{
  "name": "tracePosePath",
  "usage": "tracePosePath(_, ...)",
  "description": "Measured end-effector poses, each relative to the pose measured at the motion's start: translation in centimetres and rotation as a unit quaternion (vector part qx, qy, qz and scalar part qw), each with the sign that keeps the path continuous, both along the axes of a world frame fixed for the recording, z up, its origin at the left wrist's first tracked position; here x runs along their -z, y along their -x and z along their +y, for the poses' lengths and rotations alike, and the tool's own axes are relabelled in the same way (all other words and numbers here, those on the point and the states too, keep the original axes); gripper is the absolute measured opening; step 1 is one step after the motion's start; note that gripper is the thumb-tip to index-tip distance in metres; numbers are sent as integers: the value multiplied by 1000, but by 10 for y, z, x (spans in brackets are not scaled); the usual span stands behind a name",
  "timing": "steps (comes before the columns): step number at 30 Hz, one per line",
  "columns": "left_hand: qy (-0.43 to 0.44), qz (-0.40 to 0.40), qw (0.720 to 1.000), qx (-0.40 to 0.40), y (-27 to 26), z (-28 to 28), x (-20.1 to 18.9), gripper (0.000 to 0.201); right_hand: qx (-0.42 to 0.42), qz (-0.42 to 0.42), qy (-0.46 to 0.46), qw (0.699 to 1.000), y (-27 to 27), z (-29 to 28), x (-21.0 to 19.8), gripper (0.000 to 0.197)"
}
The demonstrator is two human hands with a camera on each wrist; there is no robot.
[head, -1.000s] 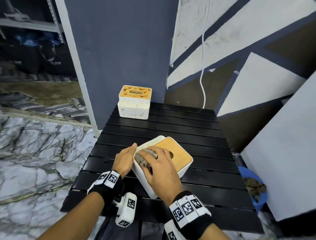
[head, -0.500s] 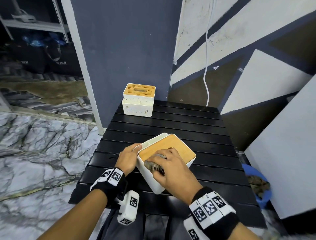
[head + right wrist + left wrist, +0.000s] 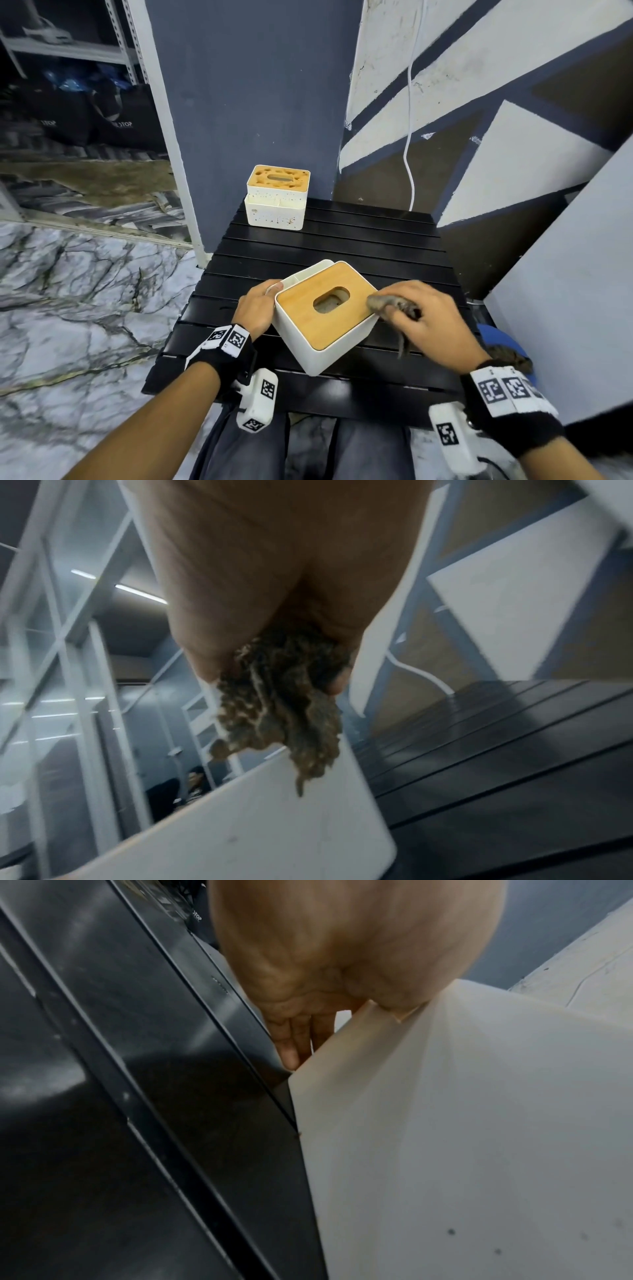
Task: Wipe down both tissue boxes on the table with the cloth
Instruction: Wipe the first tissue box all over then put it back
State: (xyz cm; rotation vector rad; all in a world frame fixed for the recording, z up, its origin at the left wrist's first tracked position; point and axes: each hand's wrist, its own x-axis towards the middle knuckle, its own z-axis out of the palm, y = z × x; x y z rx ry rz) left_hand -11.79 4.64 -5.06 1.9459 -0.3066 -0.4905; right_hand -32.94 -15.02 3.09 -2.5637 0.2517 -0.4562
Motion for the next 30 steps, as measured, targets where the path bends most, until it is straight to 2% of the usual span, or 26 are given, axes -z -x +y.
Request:
tracePosePath(4, -4, -12, 1000, 5, 1, -1, -2, 28, 138, 20, -15, 990, 5, -28, 38, 23)
tracePosePath(7, 0, -18, 1000, 8, -2, 0, 0, 27, 160, 92, -4, 983, 9, -30, 76, 28)
tracePosePath(10, 2, -22, 1000, 14, -4, 0, 2, 27, 158, 148, -7, 976, 12, -26, 94, 34)
tracePosePath(13, 0, -28, 999, 23, -7, 1, 4, 26, 181, 176, 12, 967, 4, -26, 79, 41)
tracePosePath(15, 4, -30, 999, 23, -7, 0, 4, 24, 205, 117, -8, 972, -3, -26, 58, 35)
tracePosePath(17, 17, -40, 999, 21, -9, 1, 3, 26, 221, 45, -67, 972, -12, -15, 32, 23)
tracePosePath(18, 25, -45, 998, 21, -10, 2, 2, 27, 225, 37, -104, 968, -16, -6, 23, 22)
tracePosePath(23, 74, -26, 995, 59, -9, 1, -10, 29, 208, 86, -155, 962, -33, 36, 9, 35)
tracePosePath(27, 20, -30, 996, 83, -8, 3, -15, 43, 201, 91, -181, 958, -51, 38, 12, 55)
tracePosePath(30, -18, -41, 993, 105, -3, 6, -17, 57, 202, 80, -202, 955, -59, 32, 10, 55)
